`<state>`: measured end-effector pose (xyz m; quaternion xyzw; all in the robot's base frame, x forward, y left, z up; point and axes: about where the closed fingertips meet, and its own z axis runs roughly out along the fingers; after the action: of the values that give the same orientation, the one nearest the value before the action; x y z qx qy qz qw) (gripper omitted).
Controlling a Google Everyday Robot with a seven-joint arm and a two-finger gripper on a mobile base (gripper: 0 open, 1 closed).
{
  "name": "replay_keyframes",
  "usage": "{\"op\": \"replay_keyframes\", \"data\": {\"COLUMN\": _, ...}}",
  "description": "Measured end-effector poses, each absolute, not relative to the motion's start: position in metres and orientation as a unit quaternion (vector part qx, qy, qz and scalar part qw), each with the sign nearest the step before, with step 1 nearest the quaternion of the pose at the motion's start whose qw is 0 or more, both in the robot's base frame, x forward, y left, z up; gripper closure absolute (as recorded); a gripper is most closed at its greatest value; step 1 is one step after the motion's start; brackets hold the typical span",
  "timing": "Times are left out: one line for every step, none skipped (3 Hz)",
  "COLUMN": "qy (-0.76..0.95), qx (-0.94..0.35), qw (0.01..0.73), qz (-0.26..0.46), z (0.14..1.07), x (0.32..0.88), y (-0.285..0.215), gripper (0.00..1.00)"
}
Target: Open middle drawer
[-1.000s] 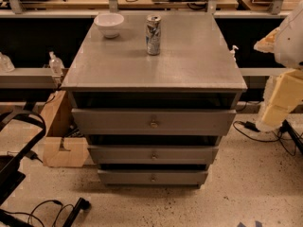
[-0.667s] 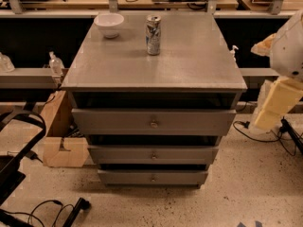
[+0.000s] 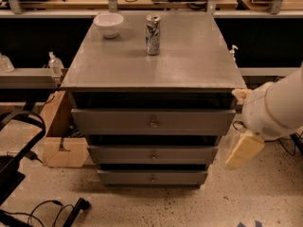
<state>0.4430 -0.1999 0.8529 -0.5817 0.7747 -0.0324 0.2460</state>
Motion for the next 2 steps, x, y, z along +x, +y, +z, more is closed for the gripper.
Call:
{"op": "replay_keyframes", "data": {"qy": 0.782, "qx": -0.563, "qw": 0.260, "qz": -0.060, "z": 0.813, "x": 0.449, "y": -0.197, "gripper": 0.00}}
{"op": "replay_keyframes", "data": {"qy": 0.792, "qx": -0.529, "qw": 0.291, "qz": -0.087, "z": 0.798, "x": 0.483, "y": -0.191, "gripper": 0.00}}
